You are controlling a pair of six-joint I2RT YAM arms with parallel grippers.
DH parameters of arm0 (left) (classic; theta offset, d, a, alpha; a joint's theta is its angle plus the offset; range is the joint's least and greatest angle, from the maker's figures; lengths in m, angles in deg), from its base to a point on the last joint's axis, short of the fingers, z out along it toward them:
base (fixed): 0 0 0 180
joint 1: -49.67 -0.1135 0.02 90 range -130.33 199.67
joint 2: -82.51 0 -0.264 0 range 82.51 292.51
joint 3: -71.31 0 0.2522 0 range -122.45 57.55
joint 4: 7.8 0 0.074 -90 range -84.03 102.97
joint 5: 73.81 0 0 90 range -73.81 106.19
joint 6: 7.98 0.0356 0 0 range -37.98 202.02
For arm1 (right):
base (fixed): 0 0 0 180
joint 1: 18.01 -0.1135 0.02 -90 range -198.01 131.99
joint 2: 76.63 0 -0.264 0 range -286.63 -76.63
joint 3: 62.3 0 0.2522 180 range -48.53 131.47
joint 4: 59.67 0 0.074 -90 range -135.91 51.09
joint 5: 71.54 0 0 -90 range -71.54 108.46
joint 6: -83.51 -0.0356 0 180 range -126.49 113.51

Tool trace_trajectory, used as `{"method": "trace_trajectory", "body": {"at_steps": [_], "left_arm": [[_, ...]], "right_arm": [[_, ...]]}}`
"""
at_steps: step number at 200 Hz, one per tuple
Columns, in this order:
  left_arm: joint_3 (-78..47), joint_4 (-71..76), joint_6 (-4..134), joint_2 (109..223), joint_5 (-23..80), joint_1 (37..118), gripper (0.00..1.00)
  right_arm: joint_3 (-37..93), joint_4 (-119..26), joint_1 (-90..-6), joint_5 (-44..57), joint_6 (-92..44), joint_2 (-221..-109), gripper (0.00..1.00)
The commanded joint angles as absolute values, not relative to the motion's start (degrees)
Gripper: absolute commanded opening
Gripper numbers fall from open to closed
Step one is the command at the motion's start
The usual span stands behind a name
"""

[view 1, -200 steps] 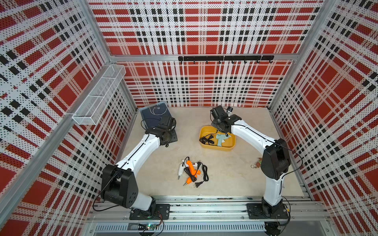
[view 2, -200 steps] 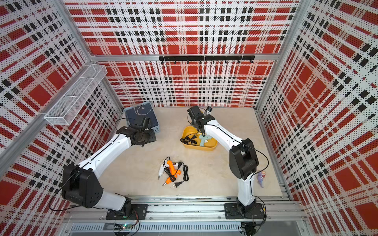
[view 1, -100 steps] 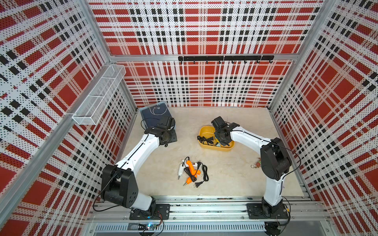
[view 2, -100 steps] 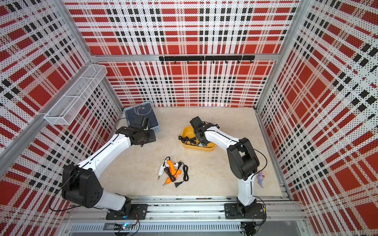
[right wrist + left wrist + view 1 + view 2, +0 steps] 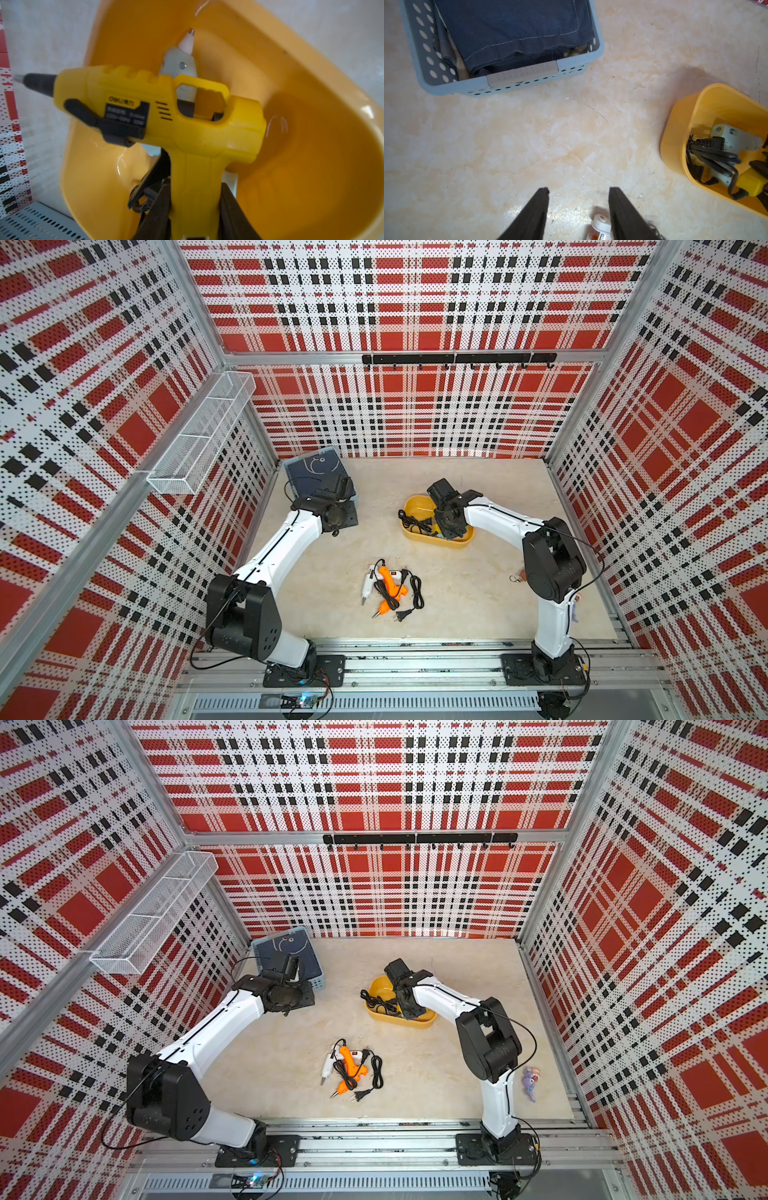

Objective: Put the hot melt glue gun into the storage box
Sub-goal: Place the hot melt adhesive gun in the storage box.

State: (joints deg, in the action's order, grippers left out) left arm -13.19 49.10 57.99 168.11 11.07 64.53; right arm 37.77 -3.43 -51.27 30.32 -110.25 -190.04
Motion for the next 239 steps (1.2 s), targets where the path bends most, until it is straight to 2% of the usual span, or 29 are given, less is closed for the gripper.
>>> {"method": "trace_trajectory", "body": {"at_steps": [1,32,41,58,81,99,115,129,145,154,164,201,239], "left_arm": [[-14.87,49.56,58.56,169.04,11.18,64.29,0.53],[-14.76,49.56,58.28,169.25,10.99,64.32,0.54],[-14.7,49.56,58.24,169.32,10.9,64.31,0.55],[-14.81,49.56,57.99,169.51,10.92,64.31,0.55],[-15.18,49.56,58.03,170.33,10.24,66.0,0.55],[-15.57,49.47,57.7,171.44,10.1,68.41,0.49],[-15.83,48.85,56.95,172.62,10.05,70.9,0.42],[-15.89,48.04,55.98,173.73,10.18,72.77,0.37],[-16.18,47.38,54.99,174.59,10.44,74.16,0.36],[-16.53,47.19,54.7,175.04,10.35,74.79,0.36],[-16.92,47.19,54.51,175.37,10.39,75.15,0.36],[-17.25,47.28,54.42,175.59,10.24,75.37,0.43],[-16.9,47.27,53.92,175.18,10.36,75.35,0.45]], "right_arm": [[37.67,-1.77,-51.5,27.43,-112.93,-190.92,0.38],[40.16,-0.75,-51.41,29.17,-109.04,-189.91,0.85],[41.38,0.14,-51.41,29.52,-107.38,-189.64,0.92],[42.28,0.32,-51.64,29.91,-104.67,-187.91,0.97],[44.4,1.84,-52.38,32.58,-100.26,-184.47,1.0],[45.61,2.5,-52.95,34.65,-95.96,-181.31,0.98],[45.68,2.41,-52.99,36.67,-91.48,-178.51,0.9],[45.68,2.28,-52.99,38.53,-87.17,-177.07,0.78],[46.23,2.66,-52.91,40.37,-81.72,-176.91,0.67],[46.74,2.69,-52.9,40.66,-78.31,-177.64,0.65],[48.46,3.66,-52.67,40.09,-73.73,-179.79,0.66],[55.64,11.38,-52.56,38.28,-61.72,-189.9,0.85],[54.17,13.32,-51.48,38.22,-57.72,-192.39,0.91]]}}
